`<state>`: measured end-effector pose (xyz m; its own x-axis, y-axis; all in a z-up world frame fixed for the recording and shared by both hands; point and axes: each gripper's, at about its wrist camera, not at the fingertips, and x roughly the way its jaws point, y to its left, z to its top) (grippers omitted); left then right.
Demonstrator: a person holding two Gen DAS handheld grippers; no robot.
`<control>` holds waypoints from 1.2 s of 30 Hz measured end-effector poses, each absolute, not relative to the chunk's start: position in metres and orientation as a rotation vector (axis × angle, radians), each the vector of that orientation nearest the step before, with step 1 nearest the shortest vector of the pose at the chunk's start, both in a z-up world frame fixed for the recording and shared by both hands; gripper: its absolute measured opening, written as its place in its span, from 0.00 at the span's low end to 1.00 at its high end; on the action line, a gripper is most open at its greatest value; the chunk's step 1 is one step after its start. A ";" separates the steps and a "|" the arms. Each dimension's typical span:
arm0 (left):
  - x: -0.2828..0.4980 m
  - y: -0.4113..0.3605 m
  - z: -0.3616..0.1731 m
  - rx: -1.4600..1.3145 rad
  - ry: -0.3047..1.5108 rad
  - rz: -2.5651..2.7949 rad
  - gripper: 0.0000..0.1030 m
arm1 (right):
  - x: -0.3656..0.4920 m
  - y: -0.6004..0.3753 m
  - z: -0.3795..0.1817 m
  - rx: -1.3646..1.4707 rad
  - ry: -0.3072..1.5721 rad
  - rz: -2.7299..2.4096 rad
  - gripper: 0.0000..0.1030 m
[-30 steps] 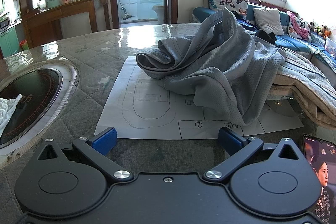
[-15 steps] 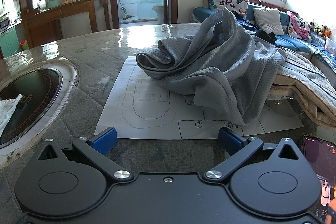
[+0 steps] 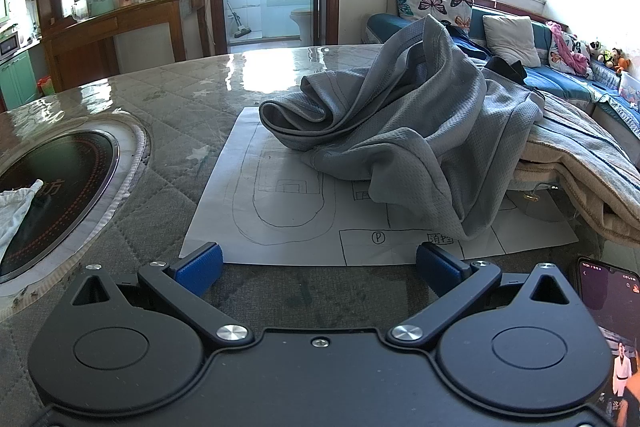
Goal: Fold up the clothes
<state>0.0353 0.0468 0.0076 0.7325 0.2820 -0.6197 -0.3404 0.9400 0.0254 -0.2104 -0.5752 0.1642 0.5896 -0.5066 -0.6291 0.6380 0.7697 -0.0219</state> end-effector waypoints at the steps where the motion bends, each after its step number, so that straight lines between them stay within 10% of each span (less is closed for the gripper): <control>1: 0.035 0.047 0.007 -0.092 0.666 0.343 1.00 | -0.210 -0.575 0.164 0.215 0.660 -0.672 1.00; 36: 0.035 0.047 0.008 -0.095 0.666 0.342 1.00 | -0.209 -0.577 0.162 0.216 0.657 -0.666 1.00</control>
<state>0.0354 0.0466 0.0078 0.7329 0.2802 -0.6199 -0.3404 0.9400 0.0225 -0.2091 -0.5765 0.1624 0.5953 -0.5026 -0.6269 0.6337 0.7734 -0.0182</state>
